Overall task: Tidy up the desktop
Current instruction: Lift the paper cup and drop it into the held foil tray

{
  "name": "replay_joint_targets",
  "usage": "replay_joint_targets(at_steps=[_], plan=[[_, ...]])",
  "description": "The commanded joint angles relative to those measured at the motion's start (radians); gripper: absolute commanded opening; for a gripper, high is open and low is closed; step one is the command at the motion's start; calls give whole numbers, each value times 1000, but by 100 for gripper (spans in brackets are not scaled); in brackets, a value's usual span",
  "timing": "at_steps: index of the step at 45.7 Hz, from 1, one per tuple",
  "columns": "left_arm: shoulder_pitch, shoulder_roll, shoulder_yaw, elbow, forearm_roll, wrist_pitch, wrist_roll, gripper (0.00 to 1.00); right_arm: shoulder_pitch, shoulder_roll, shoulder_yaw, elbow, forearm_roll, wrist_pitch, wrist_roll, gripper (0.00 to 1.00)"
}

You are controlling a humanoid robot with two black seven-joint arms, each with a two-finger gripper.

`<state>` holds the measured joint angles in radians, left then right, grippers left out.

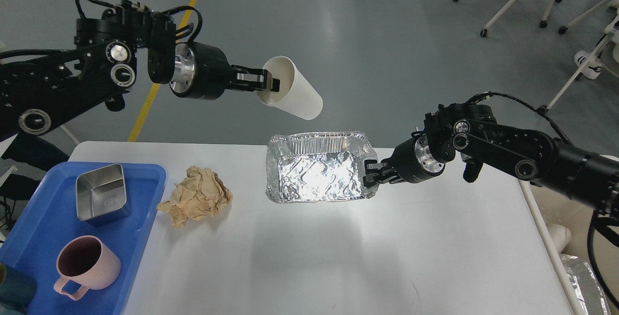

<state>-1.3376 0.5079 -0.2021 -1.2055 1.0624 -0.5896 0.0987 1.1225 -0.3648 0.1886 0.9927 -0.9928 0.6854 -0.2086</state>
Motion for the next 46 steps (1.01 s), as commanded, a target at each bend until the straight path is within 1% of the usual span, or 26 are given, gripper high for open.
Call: replay_joint_targets(at_steps=[1,5,11,23,29,34,35,39,40,44,46], plan=[[23,-46,52,14,2,33,7,1,3,0,2,0,3,0,0,0],[46,-92,63,24,5,47,10,1,3,1,2,0,3,0,0,0],[58,-138,76,70,11,47,35,2,3,3,2,0,3,0,0,0],[71,-215,99,139,11,50,35,2,3,9,9,0,3,-1,0,0],[80,-264,101,168,11,73,36,6,3,10,6,0,3,-1,0,0],[84,-287,101,190,11,77,42,14,3,10,9,0,3,-1,0,0],[84,-296,101,198,11,80,42,17,3,10,9,0,3,-1,0,0],[83,-318,101,225,11,94,45,42,3,10,9,0,3,-1,0,0],[83,-318,101,228,11,99,45,45,3,10,9,0,3,-1,0,0],[83,-319,99,230,11,105,44,49,3,10,9,0,3,-1,0,0],[81,-319,99,230,11,106,44,54,3,10,9,0,3,-1,0,0]])
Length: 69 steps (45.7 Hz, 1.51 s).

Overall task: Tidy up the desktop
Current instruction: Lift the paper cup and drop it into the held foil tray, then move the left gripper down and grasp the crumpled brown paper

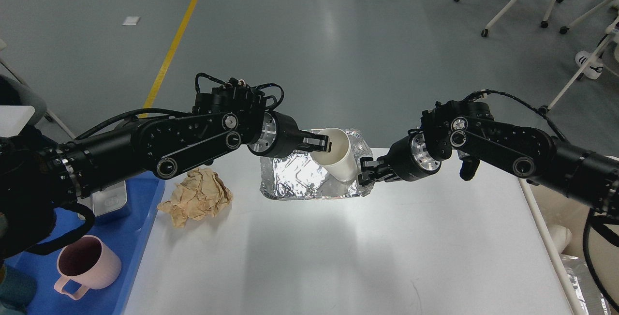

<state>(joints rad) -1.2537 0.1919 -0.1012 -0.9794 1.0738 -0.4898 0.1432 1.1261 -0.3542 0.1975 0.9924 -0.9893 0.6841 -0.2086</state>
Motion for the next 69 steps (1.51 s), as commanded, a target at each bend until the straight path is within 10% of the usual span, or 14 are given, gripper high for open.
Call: replay_joint_targets(at_steps=[1,44,53,69], plan=[[-3,-3,-2,4,0,7,-1,55,0,0,0,0,0,0,0,0],[8,15,-118,-8,-45,145,-16,57,-22,-2,3,0,-2,-6,0,0],[8,125,-106,-44,-45,148,-8,57,-28,-5,3,0,0,-8,1,0],[155,697,-106,-488,-32,160,-10,62,-34,-8,3,-1,-3,-9,0,0]])
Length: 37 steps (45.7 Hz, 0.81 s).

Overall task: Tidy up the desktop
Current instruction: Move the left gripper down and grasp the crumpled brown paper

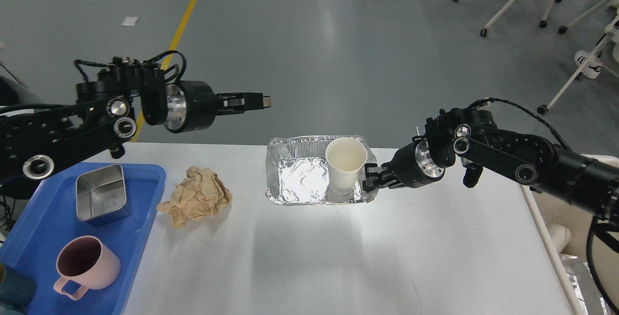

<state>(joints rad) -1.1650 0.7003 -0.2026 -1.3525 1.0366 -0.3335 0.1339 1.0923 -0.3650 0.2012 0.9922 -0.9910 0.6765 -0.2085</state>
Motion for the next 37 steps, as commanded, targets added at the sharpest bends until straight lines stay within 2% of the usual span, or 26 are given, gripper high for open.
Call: replay_joint_targets(at_steps=[1,2,5,13,19,37], plan=[[82,226,-8,-137,5,8,0,67,0,3,0,-1,0,-2,0,0],[123,301,-14,-178,5,34,-2,78,0,3,0,-1,0,-2,0,0],[182,402,-18,-227,5,95,-4,87,0,1,-2,-3,-1,-2,0,0],[280,565,-26,-292,-1,194,-14,88,0,-2,-2,-3,-1,-2,0,0],[356,626,-26,-336,-1,284,-53,89,-6,-2,-2,-1,-1,-2,0,0],[455,689,-21,-369,-6,347,-59,97,-12,-2,-2,-3,-3,-3,0,0]])
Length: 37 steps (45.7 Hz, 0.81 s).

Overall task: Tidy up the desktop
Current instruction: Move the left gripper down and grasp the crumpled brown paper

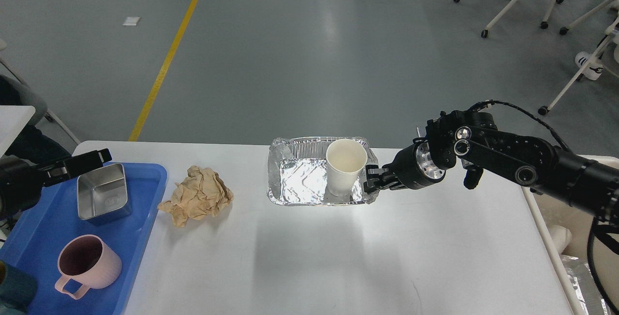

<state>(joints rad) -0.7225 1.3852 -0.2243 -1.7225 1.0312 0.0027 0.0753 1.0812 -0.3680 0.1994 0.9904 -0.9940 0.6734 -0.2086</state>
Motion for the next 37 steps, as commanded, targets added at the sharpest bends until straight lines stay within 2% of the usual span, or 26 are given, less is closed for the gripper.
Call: replay_joint_targets(at_steps=[1,5,10,22,37], plan=[[14,2,0,1,0,11,0,97,-3,1,0,-1,0,0,0,0],[14,-18,0,15,-2,13,0,97,-3,3,0,-1,0,-1,0,0],[14,-103,-6,70,-10,14,1,97,-1,3,2,-1,0,-2,0,0],[15,-440,-4,397,-8,13,1,97,-3,1,2,-1,0,-2,0,0],[3,-686,5,688,3,8,0,97,-17,6,3,1,0,-17,0,0]])
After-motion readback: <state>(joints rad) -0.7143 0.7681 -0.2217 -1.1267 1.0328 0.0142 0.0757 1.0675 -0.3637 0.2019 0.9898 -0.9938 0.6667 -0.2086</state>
